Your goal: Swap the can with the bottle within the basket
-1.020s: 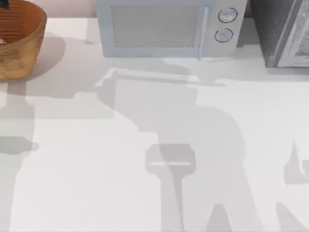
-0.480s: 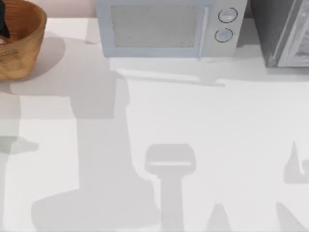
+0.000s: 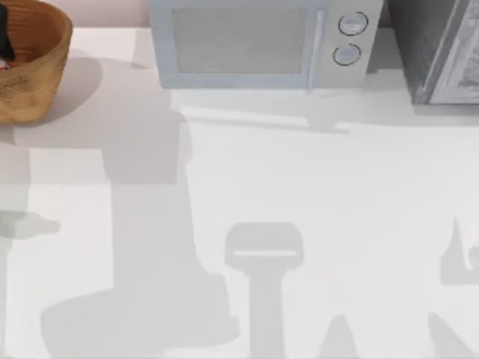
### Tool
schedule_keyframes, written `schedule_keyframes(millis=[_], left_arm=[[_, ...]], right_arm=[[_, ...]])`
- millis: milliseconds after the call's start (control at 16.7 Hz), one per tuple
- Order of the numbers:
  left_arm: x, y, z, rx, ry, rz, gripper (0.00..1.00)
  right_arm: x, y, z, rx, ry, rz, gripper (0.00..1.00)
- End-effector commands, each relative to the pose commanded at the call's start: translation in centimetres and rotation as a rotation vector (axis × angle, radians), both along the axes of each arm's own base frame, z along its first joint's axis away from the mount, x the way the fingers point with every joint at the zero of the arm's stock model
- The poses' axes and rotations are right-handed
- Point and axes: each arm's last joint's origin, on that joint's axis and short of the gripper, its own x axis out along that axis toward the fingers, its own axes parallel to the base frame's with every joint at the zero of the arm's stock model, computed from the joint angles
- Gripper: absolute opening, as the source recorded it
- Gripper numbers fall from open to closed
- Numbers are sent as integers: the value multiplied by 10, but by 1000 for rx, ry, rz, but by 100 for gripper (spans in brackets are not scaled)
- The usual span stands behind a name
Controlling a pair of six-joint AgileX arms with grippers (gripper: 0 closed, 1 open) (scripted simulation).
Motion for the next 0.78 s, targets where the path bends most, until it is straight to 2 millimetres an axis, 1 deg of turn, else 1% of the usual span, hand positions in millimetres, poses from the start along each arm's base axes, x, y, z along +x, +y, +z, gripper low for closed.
schedule_keyframes(millis=[240,600,780], left_arm=[[4,1,-19,-6,31,14,100],[14,-4,-51,-5,30,14,100],[16,-7,-63,-5,30,14,100]], right_arm=[[0,0,0,0,0,0,100],[0,0,0,0,0,0,100],[0,0,0,0,0,0,100]])
